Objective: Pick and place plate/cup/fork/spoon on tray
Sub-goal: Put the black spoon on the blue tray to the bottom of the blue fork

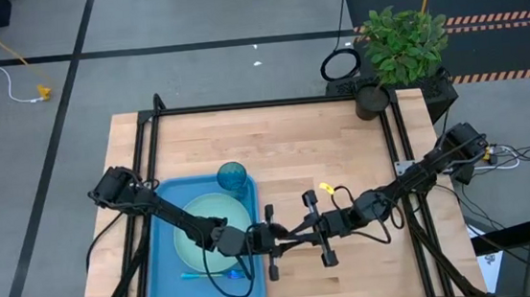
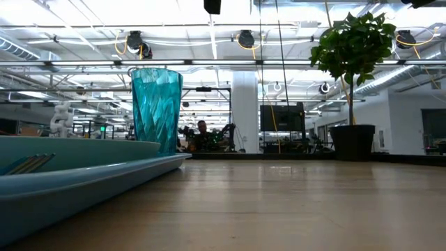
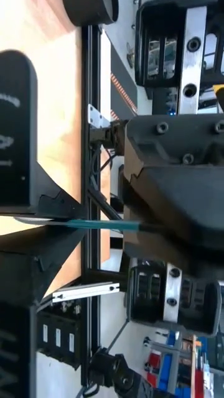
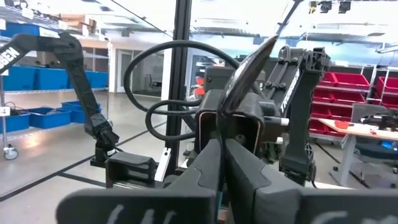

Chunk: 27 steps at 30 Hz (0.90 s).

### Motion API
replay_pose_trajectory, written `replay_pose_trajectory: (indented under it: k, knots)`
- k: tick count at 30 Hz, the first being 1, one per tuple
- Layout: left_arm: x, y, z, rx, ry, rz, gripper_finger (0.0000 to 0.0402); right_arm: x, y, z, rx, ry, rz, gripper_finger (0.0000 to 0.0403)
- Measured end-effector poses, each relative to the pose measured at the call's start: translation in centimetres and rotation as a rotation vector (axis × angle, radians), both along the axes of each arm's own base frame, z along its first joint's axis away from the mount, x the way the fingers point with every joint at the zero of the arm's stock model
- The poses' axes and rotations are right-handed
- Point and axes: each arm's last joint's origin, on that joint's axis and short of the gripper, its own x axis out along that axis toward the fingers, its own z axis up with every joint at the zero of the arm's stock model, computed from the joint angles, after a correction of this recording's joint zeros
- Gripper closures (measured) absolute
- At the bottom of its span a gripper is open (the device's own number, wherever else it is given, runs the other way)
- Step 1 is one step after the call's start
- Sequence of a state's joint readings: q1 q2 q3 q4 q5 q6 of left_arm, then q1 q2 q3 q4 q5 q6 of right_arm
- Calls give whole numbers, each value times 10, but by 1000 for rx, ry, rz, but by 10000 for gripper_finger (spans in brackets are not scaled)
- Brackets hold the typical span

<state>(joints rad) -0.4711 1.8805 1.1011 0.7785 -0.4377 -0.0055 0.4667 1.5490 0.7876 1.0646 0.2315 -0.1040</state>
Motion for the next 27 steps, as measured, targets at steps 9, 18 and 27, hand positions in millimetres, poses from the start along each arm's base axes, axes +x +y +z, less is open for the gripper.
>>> replay_pose_trajectory:
  k: [9, 18, 27]
  knots:
    - [1, 2, -7, 40, 74, 10, 389, 0, 0, -2, 11, 35, 5, 364]
    - [-6, 7, 0, 75, 148, 47, 390, -8, 5, 3, 20, 60, -107, 295]
    - [-13, 16, 2, 94, 237, 184, 391, -13, 5, 1, 12, 136, -241, 267]
